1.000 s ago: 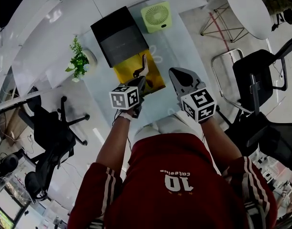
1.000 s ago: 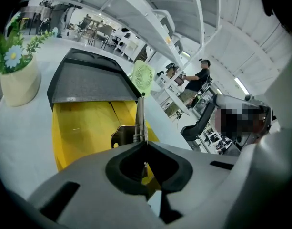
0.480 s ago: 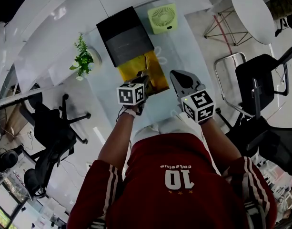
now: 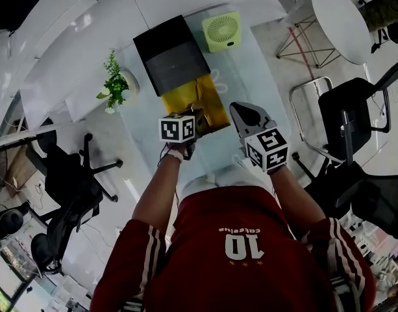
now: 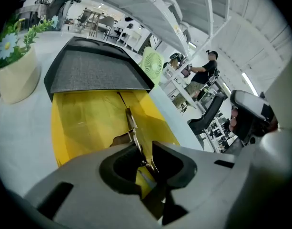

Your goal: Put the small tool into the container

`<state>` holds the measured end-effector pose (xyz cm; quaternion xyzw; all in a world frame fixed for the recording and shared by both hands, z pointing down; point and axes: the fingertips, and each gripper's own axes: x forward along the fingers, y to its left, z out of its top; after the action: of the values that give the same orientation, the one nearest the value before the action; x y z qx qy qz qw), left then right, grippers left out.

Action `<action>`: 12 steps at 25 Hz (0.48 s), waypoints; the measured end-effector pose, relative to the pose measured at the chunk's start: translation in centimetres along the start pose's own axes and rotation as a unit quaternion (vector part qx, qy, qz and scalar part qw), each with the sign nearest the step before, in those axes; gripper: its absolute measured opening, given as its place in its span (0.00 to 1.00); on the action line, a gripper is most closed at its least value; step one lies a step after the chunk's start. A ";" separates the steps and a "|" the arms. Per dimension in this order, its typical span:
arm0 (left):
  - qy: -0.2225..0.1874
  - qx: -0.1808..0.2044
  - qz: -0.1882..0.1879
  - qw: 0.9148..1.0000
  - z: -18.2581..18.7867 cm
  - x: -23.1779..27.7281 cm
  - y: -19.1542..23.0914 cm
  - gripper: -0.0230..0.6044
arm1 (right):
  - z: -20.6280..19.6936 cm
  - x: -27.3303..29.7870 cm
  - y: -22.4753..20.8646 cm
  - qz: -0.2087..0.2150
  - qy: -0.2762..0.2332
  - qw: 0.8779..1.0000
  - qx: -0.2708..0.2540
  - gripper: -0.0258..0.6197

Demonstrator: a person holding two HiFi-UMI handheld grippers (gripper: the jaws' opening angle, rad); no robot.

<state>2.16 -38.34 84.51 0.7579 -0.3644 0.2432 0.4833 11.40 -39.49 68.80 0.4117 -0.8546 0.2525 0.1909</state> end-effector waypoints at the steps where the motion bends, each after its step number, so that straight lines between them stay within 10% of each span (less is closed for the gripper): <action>1: 0.003 -0.004 -0.003 1.000 0.0 -0.1 0.0 0.18 | 0.0 -0.1 0.1 0.000 0.000 1.000 0.001 0.05; 12: 0.023 -0.038 0.012 0.999 -0.5 -1.6 0.6 0.27 | -0.3 -1.1 1.1 -0.003 0.006 1.000 0.002 0.05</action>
<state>0.67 -37.53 83.86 0.7287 -0.3711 0.2529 0.5171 11.17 -38.03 68.14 0.4131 -0.8516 0.2562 0.1960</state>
